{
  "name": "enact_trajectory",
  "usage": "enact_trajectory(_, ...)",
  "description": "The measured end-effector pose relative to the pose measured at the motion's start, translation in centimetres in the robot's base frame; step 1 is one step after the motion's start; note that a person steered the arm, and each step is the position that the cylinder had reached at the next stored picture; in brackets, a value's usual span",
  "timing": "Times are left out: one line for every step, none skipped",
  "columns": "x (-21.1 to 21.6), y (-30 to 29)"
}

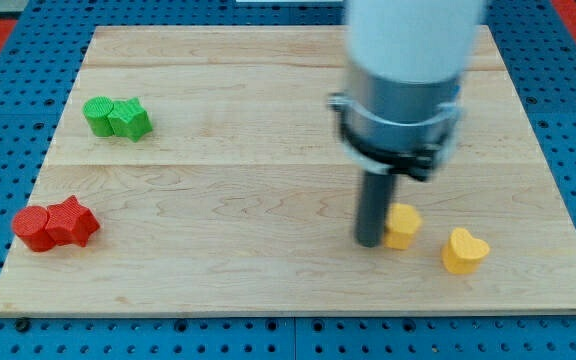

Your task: Push the blue cube to the center of the board

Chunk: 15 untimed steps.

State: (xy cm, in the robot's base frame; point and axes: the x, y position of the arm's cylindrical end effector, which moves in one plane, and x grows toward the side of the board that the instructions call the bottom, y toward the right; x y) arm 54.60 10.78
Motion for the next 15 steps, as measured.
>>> enact_trajectory(0.2,1.1)
enact_trajectory(1.4,-6.2)
enact_trajectory(1.5,-9.0)
enact_trajectory(1.5,-9.3)
enact_trajectory(1.5,-9.3)
enact_trajectory(1.5,-9.3)
enact_trajectory(1.5,-10.0)
enact_trajectory(-1.5,-13.3)
enact_trajectory(-5.6,-14.3)
enact_trajectory(-9.1,-3.9)
enact_trajectory(-9.7,0.4)
enact_trajectory(-9.7,0.8)
enact_trajectory(-10.1,3.2)
enact_trajectory(-11.1,9.0)
enact_trajectory(-13.6,12.2)
